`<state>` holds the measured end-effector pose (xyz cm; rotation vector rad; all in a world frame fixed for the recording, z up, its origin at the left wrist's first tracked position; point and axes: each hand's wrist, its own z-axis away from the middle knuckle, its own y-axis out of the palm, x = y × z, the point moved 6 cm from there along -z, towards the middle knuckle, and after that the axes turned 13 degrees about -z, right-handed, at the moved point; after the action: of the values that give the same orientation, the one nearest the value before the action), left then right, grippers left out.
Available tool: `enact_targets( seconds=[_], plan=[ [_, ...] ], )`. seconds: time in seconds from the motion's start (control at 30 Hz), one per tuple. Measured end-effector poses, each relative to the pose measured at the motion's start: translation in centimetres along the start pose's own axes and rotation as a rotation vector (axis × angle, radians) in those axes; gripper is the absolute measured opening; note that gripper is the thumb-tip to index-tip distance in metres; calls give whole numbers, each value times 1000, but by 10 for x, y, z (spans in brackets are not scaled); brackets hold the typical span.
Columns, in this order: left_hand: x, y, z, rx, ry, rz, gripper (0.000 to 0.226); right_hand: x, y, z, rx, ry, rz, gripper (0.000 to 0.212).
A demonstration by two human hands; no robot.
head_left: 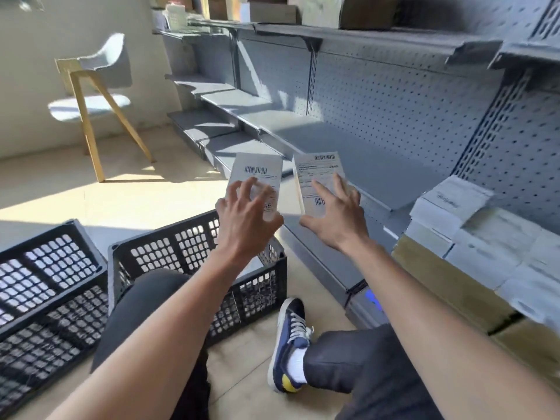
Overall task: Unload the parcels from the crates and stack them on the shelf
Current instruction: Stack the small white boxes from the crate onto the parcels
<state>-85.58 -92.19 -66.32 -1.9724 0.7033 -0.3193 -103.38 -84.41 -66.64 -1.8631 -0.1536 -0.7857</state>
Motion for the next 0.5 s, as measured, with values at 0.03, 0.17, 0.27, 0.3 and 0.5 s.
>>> enact_targets(
  seconds=[0.03, 0.17, 0.27, 0.3, 0.5],
  plan=[
    [-11, -4, -2, -12, 12, 14, 58, -4, -9, 3, -14, 5, 4, 90],
    [-46, -11, -12, -28, 38, 60, 57, -23, -41, 8, -64, 37, 3, 91],
    [-64, -10, -16, -44, 77, 81, 56, -35, -59, 13, -102, 69, 24, 95],
    [-70, -9, -17, -43, 92, 89, 55, -39, -63, 16, -114, 78, 29, 96],
    [-106, -5, -29, -25, 176, 130, 54, -62, -86, 29, -159, 159, 38, 96]
  ],
)
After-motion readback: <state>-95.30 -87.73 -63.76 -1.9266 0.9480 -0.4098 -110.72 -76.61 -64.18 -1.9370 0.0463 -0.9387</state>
